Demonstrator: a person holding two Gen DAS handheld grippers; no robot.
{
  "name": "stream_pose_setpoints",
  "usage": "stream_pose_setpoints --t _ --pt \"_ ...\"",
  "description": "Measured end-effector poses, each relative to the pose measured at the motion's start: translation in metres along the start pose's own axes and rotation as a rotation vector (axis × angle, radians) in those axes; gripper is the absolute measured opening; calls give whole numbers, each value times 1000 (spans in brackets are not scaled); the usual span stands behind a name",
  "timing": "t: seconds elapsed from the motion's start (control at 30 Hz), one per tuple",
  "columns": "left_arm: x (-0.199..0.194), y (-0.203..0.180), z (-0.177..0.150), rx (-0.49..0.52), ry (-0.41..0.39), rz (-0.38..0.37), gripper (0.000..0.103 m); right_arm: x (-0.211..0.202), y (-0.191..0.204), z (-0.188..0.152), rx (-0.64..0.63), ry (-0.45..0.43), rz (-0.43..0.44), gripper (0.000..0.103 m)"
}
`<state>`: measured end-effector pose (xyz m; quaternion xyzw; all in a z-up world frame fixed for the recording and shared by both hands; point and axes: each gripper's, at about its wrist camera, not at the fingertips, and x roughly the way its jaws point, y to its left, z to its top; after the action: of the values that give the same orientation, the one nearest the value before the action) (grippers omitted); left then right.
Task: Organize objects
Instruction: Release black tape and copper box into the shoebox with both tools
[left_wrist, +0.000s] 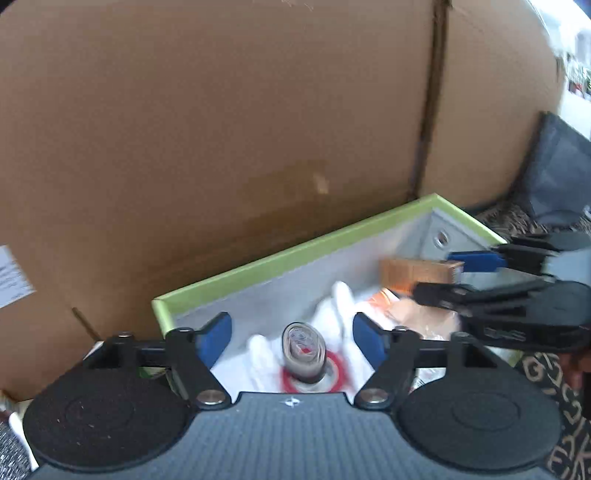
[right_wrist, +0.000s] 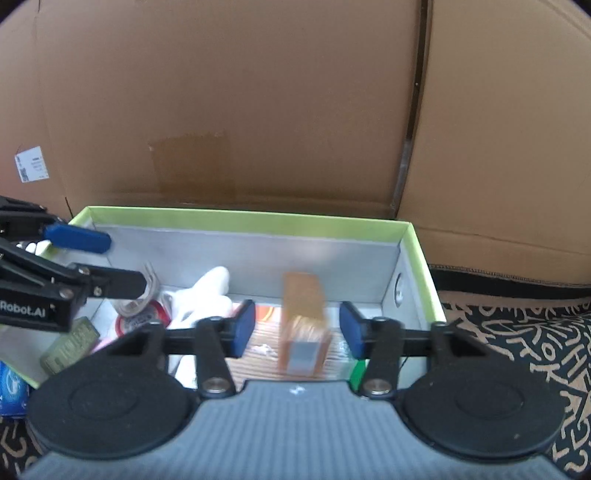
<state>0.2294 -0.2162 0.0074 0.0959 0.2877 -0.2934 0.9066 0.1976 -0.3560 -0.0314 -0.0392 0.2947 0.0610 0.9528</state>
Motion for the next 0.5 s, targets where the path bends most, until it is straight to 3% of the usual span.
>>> stream_pose_setpoints --t 0.1,0.2,0.27,0.5 --pt "-29 9 -9 -43 -44 -42 79 -39 6 -6 -35 -113 -36 80" --pt "-59 16 -15 -101 -75 -48 90 -79 16 -12 -54 -208 -27 92" --pt "-82 14 -27 -108 -52 -25 92 -104 27 -22 -64 -263 -9 102" --pt "-146 19 -96 -169 -39 -8 92 -152 80 -52 -121 -345 75 103"
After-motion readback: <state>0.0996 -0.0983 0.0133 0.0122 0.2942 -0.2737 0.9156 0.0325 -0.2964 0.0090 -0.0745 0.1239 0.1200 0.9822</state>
